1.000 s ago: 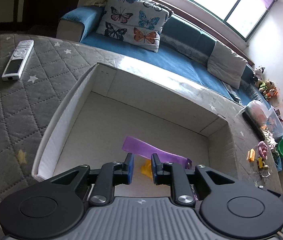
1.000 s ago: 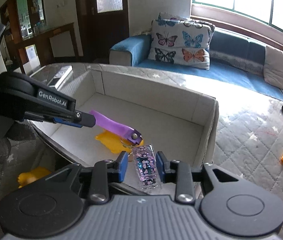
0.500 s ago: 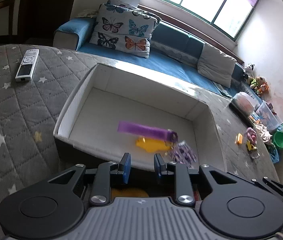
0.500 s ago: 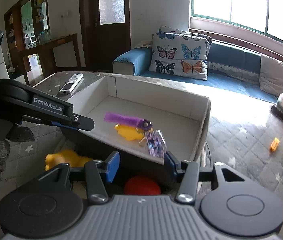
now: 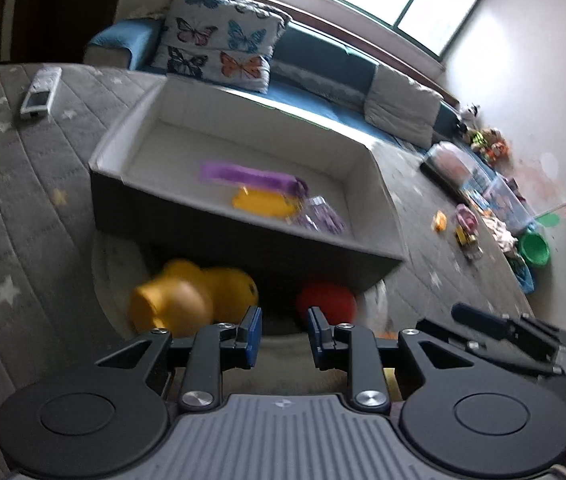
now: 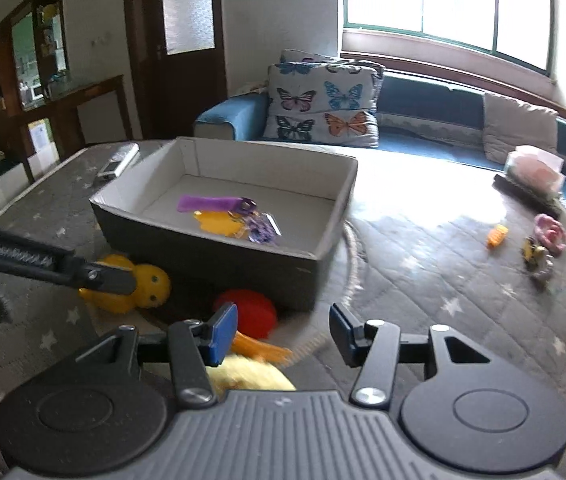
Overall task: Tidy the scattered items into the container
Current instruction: 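Move both tools down toward the yellow plush chick beside the box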
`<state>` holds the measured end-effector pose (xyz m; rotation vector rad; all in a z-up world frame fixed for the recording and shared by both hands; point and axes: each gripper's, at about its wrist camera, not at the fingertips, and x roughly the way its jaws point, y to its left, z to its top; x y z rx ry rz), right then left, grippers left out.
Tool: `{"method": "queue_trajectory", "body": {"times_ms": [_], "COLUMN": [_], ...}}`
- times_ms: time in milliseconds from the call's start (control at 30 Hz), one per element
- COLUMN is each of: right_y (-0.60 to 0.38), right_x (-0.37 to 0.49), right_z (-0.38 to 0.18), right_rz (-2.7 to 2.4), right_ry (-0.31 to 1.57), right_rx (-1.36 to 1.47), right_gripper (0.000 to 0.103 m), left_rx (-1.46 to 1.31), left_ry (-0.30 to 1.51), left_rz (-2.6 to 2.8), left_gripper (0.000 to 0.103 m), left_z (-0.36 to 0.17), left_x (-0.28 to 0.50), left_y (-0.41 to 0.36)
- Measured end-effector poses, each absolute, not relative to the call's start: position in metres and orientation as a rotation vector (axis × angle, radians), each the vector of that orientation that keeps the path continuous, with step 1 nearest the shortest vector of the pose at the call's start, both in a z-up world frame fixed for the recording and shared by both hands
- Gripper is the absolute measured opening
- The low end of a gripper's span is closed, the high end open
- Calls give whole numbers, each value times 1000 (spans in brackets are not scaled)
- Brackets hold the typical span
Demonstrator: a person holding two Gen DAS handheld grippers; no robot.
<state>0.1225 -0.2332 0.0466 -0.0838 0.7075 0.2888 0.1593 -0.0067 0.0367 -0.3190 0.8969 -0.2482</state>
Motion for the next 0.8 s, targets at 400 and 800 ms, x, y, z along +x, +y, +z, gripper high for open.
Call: {"method": "queue_trajectory", "body": {"times_ms": [400,800], "right_y": [-255,-228], "right_x": [92,81], "right_z": [23,9], "right_rz": [203,353], "right_ry": [784,824], "right_rx": [-103,-60], "right_gripper": [56,56], "left_rx": [-288,-267], "left_ry": [954,951], "left_rz": [-321,-361], "left_gripper": [28,29], "left_z": [19,21], "left_x": [125,120], "left_y": [-27,-34]}}
